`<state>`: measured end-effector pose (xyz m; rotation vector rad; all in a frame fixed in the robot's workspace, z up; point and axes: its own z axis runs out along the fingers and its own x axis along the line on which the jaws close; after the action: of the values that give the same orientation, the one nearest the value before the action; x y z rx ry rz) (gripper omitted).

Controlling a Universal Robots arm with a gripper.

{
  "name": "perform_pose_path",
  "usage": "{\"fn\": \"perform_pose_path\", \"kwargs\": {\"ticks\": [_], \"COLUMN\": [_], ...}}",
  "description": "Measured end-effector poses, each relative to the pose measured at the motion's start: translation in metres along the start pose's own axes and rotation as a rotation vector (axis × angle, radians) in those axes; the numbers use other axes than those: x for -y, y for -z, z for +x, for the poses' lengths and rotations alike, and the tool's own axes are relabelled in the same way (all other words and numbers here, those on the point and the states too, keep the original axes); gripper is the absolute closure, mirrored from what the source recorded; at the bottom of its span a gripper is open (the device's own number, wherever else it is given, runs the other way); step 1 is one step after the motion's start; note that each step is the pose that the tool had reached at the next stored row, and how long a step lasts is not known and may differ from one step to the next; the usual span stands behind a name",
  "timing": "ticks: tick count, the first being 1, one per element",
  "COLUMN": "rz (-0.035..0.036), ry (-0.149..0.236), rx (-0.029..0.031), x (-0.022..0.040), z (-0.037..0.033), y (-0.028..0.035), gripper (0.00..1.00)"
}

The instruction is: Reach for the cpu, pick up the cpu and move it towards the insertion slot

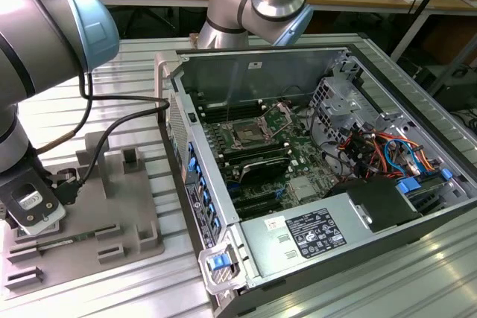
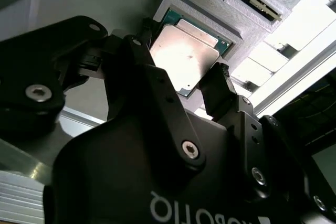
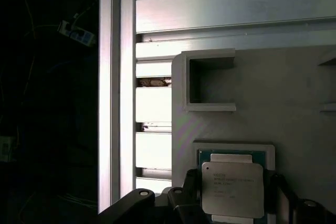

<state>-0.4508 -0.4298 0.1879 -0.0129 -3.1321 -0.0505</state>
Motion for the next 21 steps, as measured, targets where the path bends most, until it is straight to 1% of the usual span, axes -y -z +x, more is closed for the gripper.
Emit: {"fn": "perform_pose_path", "kwargs": {"ticks": [7,8,9,11,18,21], "rz": [0.0000,0.0000,0.0000,0.0000,-0.0001,0.0000], "ry": [-0.004,-0.004,-0.004,-0.004,-0.004,-0.004], "rx": [0.0001,0.0000,0.0000,0.0000,0.0002,0.0001], "x": [0.0001,0.0001,0.0001,0.0001,0.0000,0.0000], "z": [0.0000,0.0000,0.0000,0.0000,-0.0001,-0.0001], "y": [0.0001,0.0000,0.0000,0.0001,0.0003,0.0032], "gripper": [0.36,0.38,0.44,0.45,0.45,0.45]}}
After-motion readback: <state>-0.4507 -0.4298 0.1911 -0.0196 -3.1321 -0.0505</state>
